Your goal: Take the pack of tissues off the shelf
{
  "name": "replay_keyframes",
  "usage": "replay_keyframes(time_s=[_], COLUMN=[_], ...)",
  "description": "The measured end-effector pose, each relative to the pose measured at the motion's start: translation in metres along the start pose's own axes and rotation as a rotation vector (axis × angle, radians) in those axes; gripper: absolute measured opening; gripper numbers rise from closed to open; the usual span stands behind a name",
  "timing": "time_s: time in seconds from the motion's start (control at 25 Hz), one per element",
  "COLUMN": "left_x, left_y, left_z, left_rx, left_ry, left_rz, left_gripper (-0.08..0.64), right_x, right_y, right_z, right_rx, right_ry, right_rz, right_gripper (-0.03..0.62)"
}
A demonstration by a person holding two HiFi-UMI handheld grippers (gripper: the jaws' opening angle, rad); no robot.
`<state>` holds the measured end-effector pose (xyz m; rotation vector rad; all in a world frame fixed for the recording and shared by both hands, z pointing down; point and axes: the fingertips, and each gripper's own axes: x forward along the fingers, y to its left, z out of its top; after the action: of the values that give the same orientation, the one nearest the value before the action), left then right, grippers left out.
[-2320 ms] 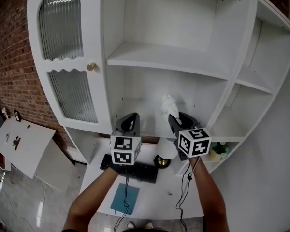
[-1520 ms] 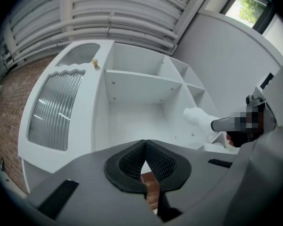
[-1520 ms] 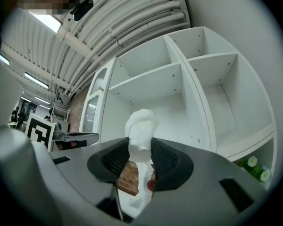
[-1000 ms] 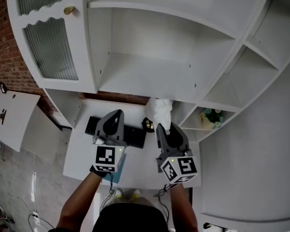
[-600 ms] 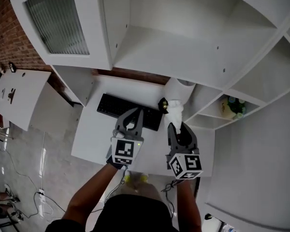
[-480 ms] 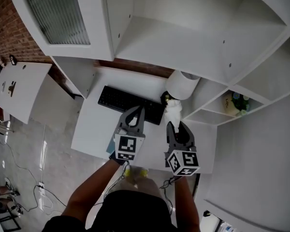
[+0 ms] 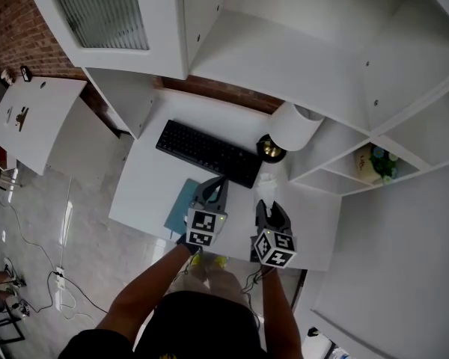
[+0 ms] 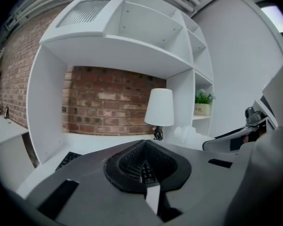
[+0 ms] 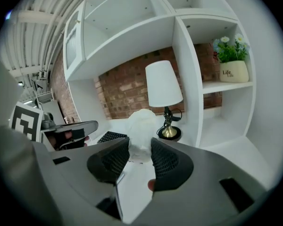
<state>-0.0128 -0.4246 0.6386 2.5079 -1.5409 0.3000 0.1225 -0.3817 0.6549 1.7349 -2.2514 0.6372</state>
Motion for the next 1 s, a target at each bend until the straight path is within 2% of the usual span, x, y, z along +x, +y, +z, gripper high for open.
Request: replay_keyframes(time_s=[0.28, 0.4, 0.56, 0.76, 0.88, 1.0], left_x=[0.002, 0.008, 0.013, 0.012, 0.011, 0.01], left_y=[-0.022, -0.027, -0.029, -0.024, -0.029, -0.029], left_z=[-0.076, -0.103, -0.131, -0.162, -0.179, -0.181], left_rx=[-0.012, 0.011, -0.073, -0.054, -0.072, -0.075], left_ry=[0.127, 0.184, 0.256, 0.351, 0.392, 0.409], left_rz=[-0.046, -0.065, -0.058, -0.048, -0.046, -0.052], left_gripper=[0.014, 0.014, 0.014, 0.014, 0.014, 0.014], right_x=[0.025, 0.032, 0.035, 0.044, 0.046, 0.05], right_y=[-0.002, -0.003, -0.006, -0.005, -0.011, -0.014], right_z=[-0.063, -0.094, -0.123, -0.145, -0.155, -0.159], right_rx=[-0.026, -0.015, -0.012, 0.108, 0.104, 0.104], right_ry=[0.146, 0.22, 0.302, 0.375, 0.412, 0.434], right_rz=[0.0, 0.002, 0.012, -0.014, -0.033, -0.041], right_gripper=[0.141, 0.141, 0.141, 0.144, 0.144, 0.144])
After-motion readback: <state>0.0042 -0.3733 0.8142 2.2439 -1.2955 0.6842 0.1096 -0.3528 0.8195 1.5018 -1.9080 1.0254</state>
